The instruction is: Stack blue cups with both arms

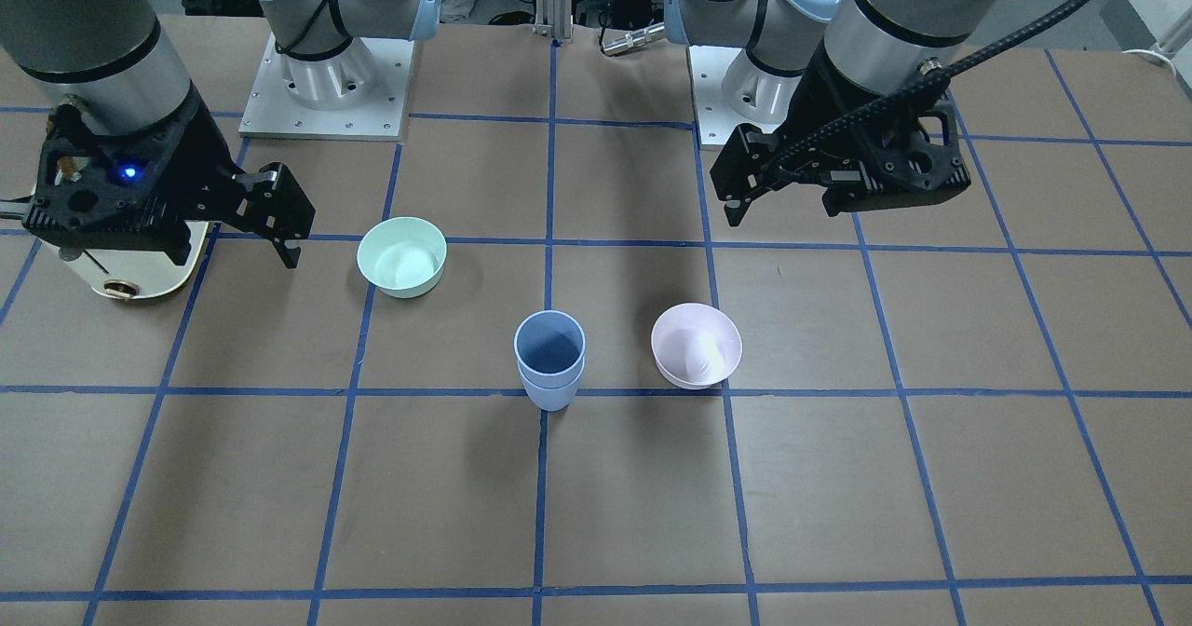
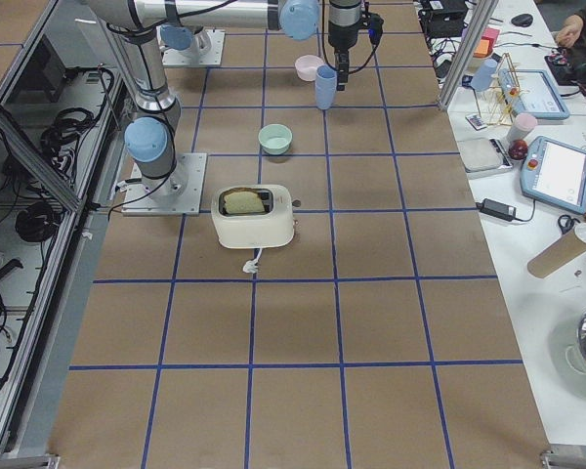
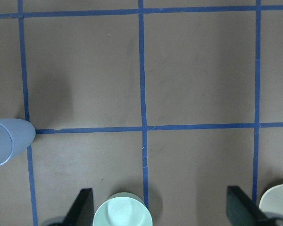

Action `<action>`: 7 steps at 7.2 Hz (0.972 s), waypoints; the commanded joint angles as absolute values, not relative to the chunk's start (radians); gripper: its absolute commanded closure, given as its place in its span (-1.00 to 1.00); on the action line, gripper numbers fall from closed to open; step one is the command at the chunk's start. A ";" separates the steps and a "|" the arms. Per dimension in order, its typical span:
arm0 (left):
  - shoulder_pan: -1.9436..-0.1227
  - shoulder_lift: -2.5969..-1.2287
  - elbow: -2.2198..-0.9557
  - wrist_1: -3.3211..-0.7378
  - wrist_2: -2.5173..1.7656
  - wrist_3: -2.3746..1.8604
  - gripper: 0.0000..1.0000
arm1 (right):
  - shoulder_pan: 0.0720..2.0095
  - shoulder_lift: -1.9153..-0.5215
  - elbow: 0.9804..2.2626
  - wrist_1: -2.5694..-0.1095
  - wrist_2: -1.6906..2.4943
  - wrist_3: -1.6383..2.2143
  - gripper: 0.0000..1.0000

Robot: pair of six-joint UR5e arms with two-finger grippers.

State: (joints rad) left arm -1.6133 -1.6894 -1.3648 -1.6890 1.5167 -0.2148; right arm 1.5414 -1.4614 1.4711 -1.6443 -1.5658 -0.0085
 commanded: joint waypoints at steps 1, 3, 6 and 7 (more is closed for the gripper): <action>-1.614 -1.690 -1.364 -1.689 1.516 -0.215 -1.00 | 1.542 -1.462 1.476 -1.646 -1.563 -0.005 -1.00; -1.614 -1.690 -1.365 -1.689 1.517 -0.213 -1.00 | 1.542 -1.462 1.473 -1.646 -1.562 -0.003 -1.00; -1.612 -1.697 -1.362 -1.683 1.519 -0.112 -1.00 | 1.542 -1.462 1.477 -1.646 -1.562 -0.002 -1.00; -1.612 -1.700 -1.362 -1.683 1.519 -0.065 -1.00 | 1.542 -1.460 1.477 -1.646 -1.562 -0.002 -1.00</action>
State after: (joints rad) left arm -1.6125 -1.6969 -1.3625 -1.6832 1.5185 -0.1185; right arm 1.5416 -1.4609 1.4767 -1.6460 -1.5611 -0.0017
